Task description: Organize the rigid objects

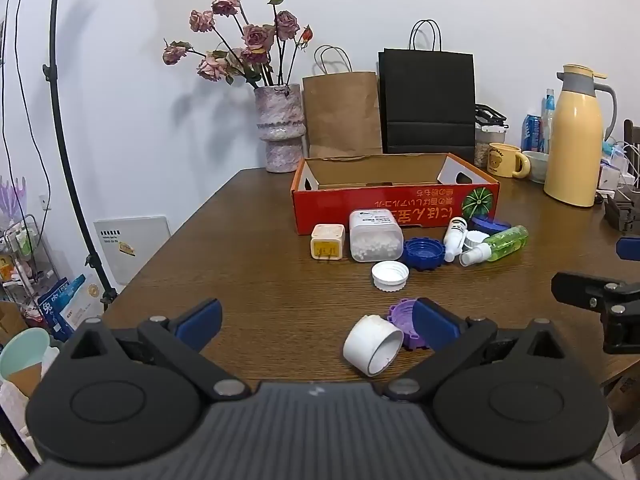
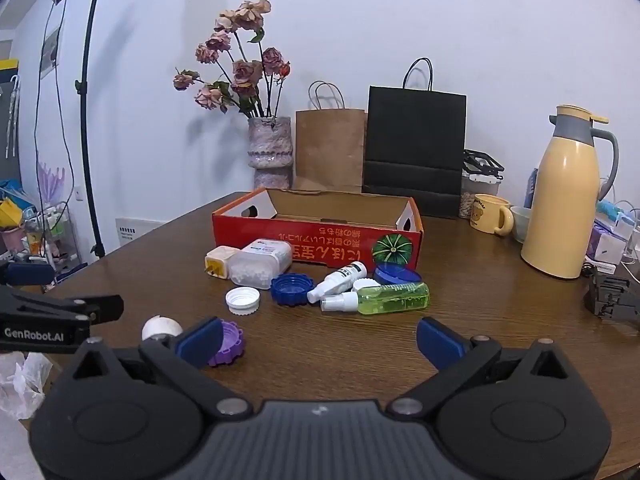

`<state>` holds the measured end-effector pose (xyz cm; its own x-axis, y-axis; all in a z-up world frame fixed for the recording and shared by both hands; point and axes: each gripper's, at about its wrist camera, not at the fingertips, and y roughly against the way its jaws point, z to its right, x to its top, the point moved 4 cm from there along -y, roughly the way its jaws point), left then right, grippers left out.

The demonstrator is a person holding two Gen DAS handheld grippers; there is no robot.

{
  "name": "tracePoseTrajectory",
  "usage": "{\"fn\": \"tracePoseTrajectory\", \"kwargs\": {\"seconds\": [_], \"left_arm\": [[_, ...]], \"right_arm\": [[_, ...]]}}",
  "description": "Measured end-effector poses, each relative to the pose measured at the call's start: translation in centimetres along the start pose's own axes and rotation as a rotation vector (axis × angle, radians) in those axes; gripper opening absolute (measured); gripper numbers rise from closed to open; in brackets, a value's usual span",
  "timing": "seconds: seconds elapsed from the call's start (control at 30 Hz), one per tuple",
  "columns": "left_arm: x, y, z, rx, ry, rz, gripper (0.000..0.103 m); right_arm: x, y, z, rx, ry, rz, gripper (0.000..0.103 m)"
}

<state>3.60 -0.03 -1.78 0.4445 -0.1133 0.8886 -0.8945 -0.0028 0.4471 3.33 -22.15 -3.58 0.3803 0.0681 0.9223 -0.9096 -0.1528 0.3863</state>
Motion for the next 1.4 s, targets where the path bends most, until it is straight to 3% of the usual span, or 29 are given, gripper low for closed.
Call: {"fn": "tracePoseTrajectory", "kwargs": {"seconds": [1.4], "left_arm": [[-0.10,-0.02,0.41,-0.014,0.023,-0.005,0.103]], "right_arm": [[-0.08,-0.04,-0.22,-0.001,0.006,-0.013,0.103]]}}
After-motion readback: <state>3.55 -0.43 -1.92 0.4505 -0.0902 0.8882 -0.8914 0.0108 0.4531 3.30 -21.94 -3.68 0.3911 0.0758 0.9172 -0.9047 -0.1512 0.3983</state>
